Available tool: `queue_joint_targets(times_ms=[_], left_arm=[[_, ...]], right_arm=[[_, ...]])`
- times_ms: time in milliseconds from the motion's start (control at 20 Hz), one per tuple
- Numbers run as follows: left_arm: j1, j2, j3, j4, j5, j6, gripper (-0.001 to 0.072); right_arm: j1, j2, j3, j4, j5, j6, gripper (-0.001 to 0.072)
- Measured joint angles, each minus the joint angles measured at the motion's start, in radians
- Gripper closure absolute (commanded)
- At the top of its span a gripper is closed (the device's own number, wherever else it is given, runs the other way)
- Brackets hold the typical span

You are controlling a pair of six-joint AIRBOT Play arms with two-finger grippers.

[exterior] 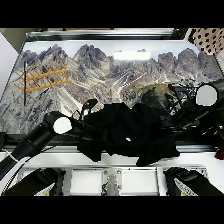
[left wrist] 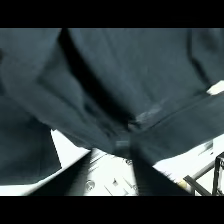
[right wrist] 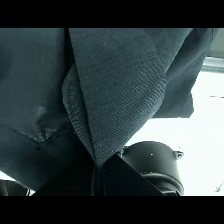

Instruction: Fold the clothes and pants, and hang the long-sleeved shirts on hangers.

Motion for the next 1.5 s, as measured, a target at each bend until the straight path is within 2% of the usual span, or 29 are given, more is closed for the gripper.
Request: queue_joint_targets(times_ms=[200,450,600,800,1100,1300,1500], left_arm=[[0.103,0.000,0.118,-0.010,-0.021,0.069,0.0001],[0.375,0.000,0.270,-0.005,-0.040,0.185,0.0001],[0.570,-0.001,0.315,0.083,-0.019,0.224,0.0001],[0.798,-0.051,0.334,0.276,0.023,0.243,0.0001],[1.015,-0.278,0.341,0.461,0.159,0.253,0.0001],[1.061,-0.476,0.412,0.561,0.241,0.253,0.0001],[1.073,-0.691,0.571,0.649,0.246,0.253,0.0001]], right_arm=[[0.005,0.000,-0.003,-0.007,0.003,0.005,0.0700],[0.006,0.000,-0.004,-0.007,0.003,0.007,0.0701],[0.006,0.000,-0.004,-0.007,0.003,0.009,0.0701],[0.006,0.000,-0.004,-0.006,0.003,0.009,0.0701],[0.006,0.000,-0.004,-0.006,0.003,0.009,0.0701],[0.006,0.000,-0.004,-0.006,0.003,0.009,0.0701],[0.006,0.000,-0.004,-0.006,0.003,0.009,0.0701]])
